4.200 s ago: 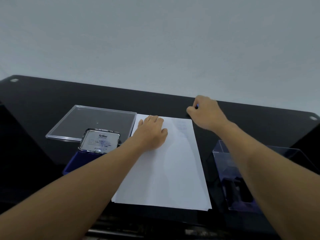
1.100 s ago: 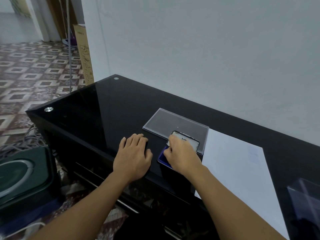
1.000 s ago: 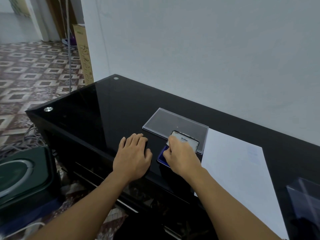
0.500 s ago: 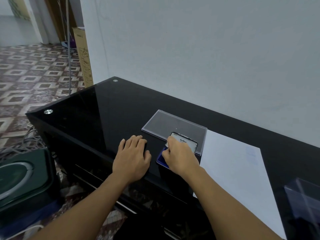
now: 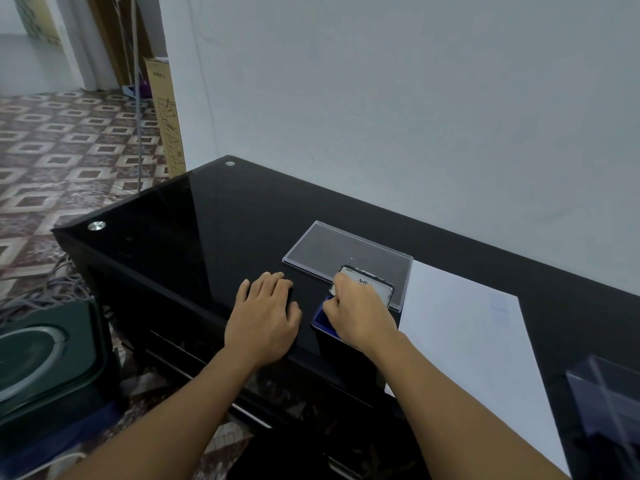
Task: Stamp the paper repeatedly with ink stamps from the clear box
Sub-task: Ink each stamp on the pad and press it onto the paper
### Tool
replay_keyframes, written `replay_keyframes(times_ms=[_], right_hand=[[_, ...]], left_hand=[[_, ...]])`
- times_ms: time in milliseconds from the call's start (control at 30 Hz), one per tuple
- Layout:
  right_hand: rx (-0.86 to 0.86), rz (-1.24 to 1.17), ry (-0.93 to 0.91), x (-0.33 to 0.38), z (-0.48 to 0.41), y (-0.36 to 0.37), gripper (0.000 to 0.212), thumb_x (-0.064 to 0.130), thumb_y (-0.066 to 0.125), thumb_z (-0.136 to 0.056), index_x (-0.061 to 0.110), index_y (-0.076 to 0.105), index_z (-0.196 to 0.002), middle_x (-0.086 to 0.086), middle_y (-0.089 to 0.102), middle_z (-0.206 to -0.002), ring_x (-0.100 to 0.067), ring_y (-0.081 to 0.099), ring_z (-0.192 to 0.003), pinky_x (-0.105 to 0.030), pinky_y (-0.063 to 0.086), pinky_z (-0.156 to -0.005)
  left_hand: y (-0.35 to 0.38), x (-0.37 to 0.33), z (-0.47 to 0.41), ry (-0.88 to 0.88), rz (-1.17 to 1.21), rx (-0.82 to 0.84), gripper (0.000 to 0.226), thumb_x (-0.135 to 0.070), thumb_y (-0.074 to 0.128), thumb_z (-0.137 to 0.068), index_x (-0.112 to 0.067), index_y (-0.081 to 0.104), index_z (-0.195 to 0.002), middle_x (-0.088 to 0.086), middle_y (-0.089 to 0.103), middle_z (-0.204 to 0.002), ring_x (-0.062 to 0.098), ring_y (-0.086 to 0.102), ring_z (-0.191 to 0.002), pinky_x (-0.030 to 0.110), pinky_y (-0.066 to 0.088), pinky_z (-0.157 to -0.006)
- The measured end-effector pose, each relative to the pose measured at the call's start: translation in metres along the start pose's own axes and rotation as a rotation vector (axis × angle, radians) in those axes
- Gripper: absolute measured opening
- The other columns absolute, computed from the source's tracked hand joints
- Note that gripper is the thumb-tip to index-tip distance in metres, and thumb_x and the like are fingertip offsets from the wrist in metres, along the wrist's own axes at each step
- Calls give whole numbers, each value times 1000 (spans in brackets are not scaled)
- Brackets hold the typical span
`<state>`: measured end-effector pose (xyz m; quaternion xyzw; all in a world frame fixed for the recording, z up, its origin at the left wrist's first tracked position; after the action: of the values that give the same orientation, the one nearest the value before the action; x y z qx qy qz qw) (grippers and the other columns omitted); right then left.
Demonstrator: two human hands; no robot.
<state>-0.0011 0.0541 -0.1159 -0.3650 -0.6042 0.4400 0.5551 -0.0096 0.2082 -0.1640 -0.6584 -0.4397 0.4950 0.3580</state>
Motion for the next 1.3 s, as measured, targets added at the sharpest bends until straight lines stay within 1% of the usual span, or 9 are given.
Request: replay_keyframes(times_ms=[167,333,433,667,867,1033,1100,1167,1300], right_hand=[[-1,0,-3,1,-1,-2,12,23,50,-99,21,43,-89,-1,57,-85,-22,55,-80,-31,41,-64],[-27,-6,7,-1,3,2,7,23,50,-97,21,46,-93,-4,64,-89,-23,60,-82,-35,52,-66],[-37,-10,3,-1,6,3,3,22,49,-98,21,47,-96,-4,64,-90,-23,60,-82,-32,49,-63],[-13,-14,21,-2,3,2,7,24,50,-99,23,44,-96,-1,59,-88,-22,58,-83,-32,49,-66],[-27,-46,14,-1,7,-2,5,24,49,-99,22,45,-97,-2,61,-91,-20,57,-83,-29,44,-62],[-86,-70,2,-5,21,-10,7,25,47,-101,21,45,-96,-5,66,-96,-23,62,-87,-32,52,-64],[-101,-89,6,-10,28,-14,9,26,46,-101,22,43,-93,-1,64,-91,-22,61,-85,-28,46,-59],[-111,-84,6,-15,35,-20,12,25,46,-101,22,43,-90,2,59,-84,-20,59,-80,-26,40,-54],[-104,-75,17,-30,47,-33,17,24,47,-100,21,41,-85,1,56,-80,-18,53,-71,-28,39,-54]], left_hand=[[1,0,0,3,15,1,44,-40,37,-99,-23,47,-139,-5,38,-152,16,25,-146,44,13,-122],[0,1,0,0,9,5,45,-40,35,-99,-24,45,-140,-5,37,-154,16,23,-147,44,13,-123],[0,1,1,1,9,8,46,-40,35,-99,-24,44,-141,-5,36,-154,15,22,-148,44,12,-123],[0,0,0,5,11,-5,44,-40,37,-100,-24,46,-139,-5,37,-153,15,24,-147,44,12,-122],[0,0,0,11,31,5,43,-38,38,-100,-23,45,-140,-6,37,-153,16,23,-147,43,11,-122],[-1,2,-4,-19,101,51,44,-38,41,-100,-23,45,-142,-5,37,-154,15,23,-148,42,9,-123],[-4,2,-7,-37,153,64,43,-36,45,-99,-22,47,-139,-4,43,-150,15,31,-143,43,13,-121],[-10,-1,-11,-44,192,64,41,-35,47,-98,-20,50,-136,-2,49,-143,16,40,-136,44,21,-118],[-23,-22,-18,-30,233,77,41,-31,49,-97,-16,50,-135,2,51,-141,20,44,-131,42,32,-113]])
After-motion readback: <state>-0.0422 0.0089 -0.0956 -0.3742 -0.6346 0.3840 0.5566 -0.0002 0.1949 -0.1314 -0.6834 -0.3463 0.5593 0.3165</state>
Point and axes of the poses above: each hand's wrist, its own z-axis away from the middle knuckle, its own y-axis out of the palm, x = y × z, the point moved 6 cm from there along -z, towards the middle knuckle
